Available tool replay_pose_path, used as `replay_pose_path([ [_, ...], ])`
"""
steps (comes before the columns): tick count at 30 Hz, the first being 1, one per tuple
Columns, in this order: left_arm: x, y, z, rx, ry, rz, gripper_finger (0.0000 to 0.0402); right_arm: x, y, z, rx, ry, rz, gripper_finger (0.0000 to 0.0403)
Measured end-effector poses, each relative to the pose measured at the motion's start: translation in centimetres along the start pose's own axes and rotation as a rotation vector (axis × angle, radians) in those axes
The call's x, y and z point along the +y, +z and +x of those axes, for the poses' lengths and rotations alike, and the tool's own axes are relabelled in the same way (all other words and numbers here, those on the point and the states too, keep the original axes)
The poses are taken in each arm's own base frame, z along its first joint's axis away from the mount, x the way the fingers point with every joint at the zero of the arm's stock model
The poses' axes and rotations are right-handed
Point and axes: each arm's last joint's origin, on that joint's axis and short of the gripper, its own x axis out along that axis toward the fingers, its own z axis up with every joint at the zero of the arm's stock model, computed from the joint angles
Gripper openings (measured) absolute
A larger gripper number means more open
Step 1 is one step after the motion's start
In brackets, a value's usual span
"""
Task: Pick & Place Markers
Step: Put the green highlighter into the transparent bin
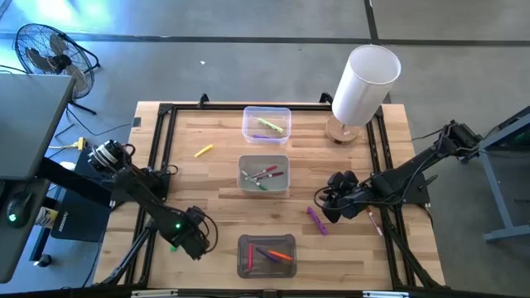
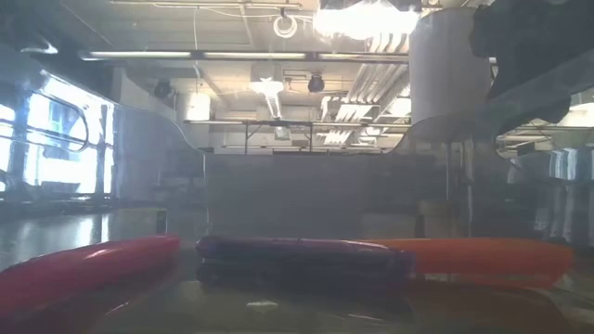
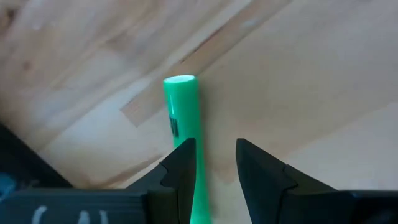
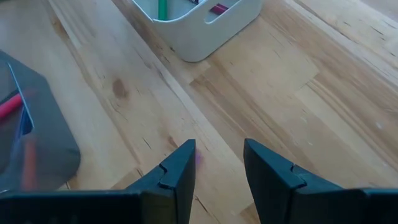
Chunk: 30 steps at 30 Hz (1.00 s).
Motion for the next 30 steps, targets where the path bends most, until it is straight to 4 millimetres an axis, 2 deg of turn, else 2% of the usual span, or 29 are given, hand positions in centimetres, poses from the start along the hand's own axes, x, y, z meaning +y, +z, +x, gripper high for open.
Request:
replay_pose_path([
  [9, 0.8, 0.1, 2.3, 0.045, -0.036, -0.042, 0.011, 0.1, 0.0, 0.0, 0.011, 0.014, -0.002, 0.0124],
  [23, -0.3, 0.1, 1.0, 0.053, -0.072, -0.123, 0.0115, 0.1, 0.0, 0.0, 0.019, 0.02, -0.012, 0.0124],
  [30, 0.0, 0.0, 1.0, 0.071, -0.033, -0.176, 0.0161, 0.1, 0.0, 0.0, 0.008, 0.016, -0.018, 0.0124],
])
